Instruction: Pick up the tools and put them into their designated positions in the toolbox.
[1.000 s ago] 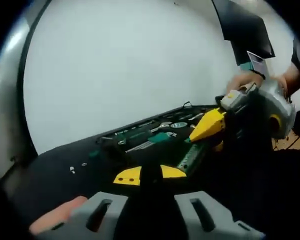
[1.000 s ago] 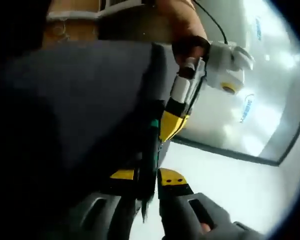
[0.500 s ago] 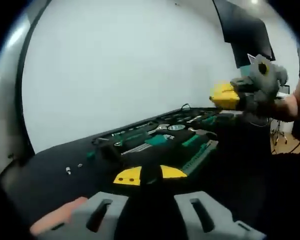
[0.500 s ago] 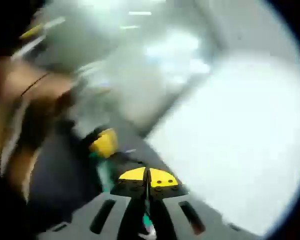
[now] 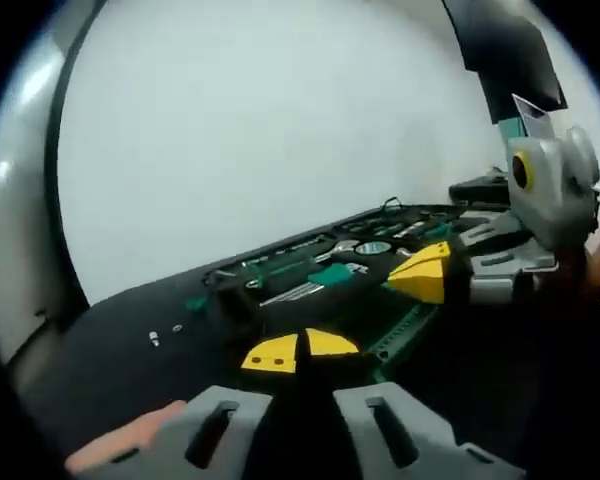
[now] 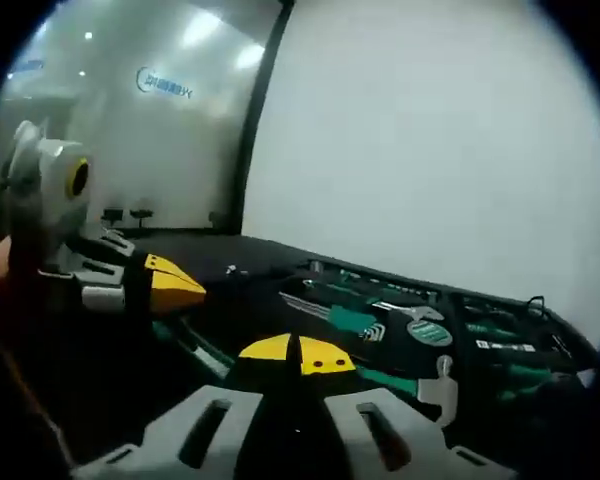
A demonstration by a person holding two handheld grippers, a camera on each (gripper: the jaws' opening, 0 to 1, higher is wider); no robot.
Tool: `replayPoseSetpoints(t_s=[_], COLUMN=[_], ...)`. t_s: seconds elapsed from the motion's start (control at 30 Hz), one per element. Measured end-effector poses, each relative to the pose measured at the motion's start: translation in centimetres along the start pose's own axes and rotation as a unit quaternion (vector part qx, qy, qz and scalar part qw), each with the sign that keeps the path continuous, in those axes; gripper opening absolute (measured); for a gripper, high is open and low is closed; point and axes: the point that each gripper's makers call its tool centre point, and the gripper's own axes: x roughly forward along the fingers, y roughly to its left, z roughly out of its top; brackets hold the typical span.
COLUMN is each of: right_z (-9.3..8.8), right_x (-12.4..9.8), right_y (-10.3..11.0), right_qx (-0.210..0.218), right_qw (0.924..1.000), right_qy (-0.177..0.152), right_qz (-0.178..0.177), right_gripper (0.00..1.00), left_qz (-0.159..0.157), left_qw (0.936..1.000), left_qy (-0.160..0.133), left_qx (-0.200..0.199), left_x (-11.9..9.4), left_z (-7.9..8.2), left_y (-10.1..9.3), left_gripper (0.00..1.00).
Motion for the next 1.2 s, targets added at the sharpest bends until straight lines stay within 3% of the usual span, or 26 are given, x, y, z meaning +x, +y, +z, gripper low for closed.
replayPoseSetpoints(t_s=[0.17, 0.27, 0.5, 0.6, 0.63, 0.67, 0.7, 0.73, 0.77, 0.83, 0.87, 0.9, 0.93, 0.97, 1.0, 1.07, 1.13, 1.2], right_z=[0.0, -0.4, -0.5, -0.6, -1.0, -0.6, -0.4, -0.5, -0.4, -0.2, -0.3, -0.4, -0.6, 0.0, 0.3, -0.4, -0.6, -1.1], right_x=[0.2, 0.3, 0.5, 0.6, 0.7, 0.6, 0.4, 0.2, 0.0, 0.0, 0.2, 0.0, -0.5, -1.0, -1.6, -2.2, -2.3, -2.0], right_y=[0.3, 0.0, -0.1, 0.0, 0.0, 0.5, 0.6, 0.5, 0.5, 0.7, 1.0, 0.6, -1.0, -2.5, -3.2, -3.4, -3.3, -2.5], right_qx=[-0.024, 0.024, 0.024, 0.004, -0.034, -0.024, -0.027, -0.001, -0.013, -0.017, -0.008, -0.006, -0.012, -0.017, 0.01, 0.066, 0.048, 0.004], right_qw=[0.9996, 0.9995, 0.9995, 0.9999, 0.999, 0.9996, 0.9996, 1.0, 0.9999, 0.9998, 0.9994, 0.9991, 0.9993, 0.9998, 0.9999, 0.9976, 0.9987, 0.9997], right_qy=[0.013, 0.019, 0.02, 0.012, 0.028, 0.015, 0.002, 0.0, 0.001, -0.003, 0.002, 0.011, 0.028, 0.011, -0.003, 0.021, 0.017, 0.025], right_qz=[0.002, 0.012, 0.009, 0.003, 0.002, 0.002, 0.006, 0.007, 0.007, 0.008, 0.034, 0.041, 0.019, -0.005, -0.006, 0.007, -0.001, 0.0], right_gripper=[0.0, 0.0, 0.0, 0.0, 0.0, 0.0, 0.0, 0.0, 0.0, 0.0, 0.0, 0.0, 0.0, 0.0, 0.0, 0.0, 0.0, 0.0], left_qz=[0.008, 0.006, 0.013, 0.011, 0.005, 0.004, 0.0, 0.001, 0.005, 0.008, 0.008, 0.008, 0.007, 0.006, 0.007, -0.007, -0.042, -0.067], left_qw=[0.9998, 0.9998, 0.9997, 0.9991, 0.9976, 0.997, 0.9991, 0.9985, 0.9965, 0.9972, 0.9977, 0.9983, 0.9985, 0.9986, 0.9982, 0.9986, 0.9982, 0.9963], left_qy=[0.01, 0.011, 0.014, 0.014, 0.045, -0.006, 0.002, -0.003, -0.001, 0.007, 0.007, 0.004, 0.003, 0.004, 0.0, -0.006, -0.025, -0.007], left_qx=[-0.014, -0.018, 0.013, 0.038, 0.052, 0.077, 0.042, 0.055, 0.083, 0.074, 0.068, 0.058, 0.054, 0.053, 0.06, 0.052, 0.036, 0.054], left_x=[0.1, 0.1, 0.4, 0.3, 0.2, 0.6, 0.2, 0.1, 0.2, 0.3, 0.3, 0.2, 0.2, 0.0, 0.0, 0.2, 0.6, 1.2], left_z=[-0.3, -0.4, -0.6, -0.6, -2.0, -0.6, -1.4, -1.3, -1.2, -1.1, -1.0, -1.0, -1.0, -1.0, -0.8, -0.3, 0.8, 0.8], left_y=[0.2, 0.1, 0.1, -0.2, -0.4, -0.3, -0.3, -0.4, -0.3, -0.4, -0.4, -0.3, -0.3, -0.4, -0.5, -1.2, -3.5, -5.8], left_gripper=[0.01, 0.0, 0.0, 0.0, 0.0, 0.0, 0.0, 0.0, 0.0, 0.0, 0.0, 0.0, 0.0, 0.0, 0.0, 0.0, 0.0, 0.0])
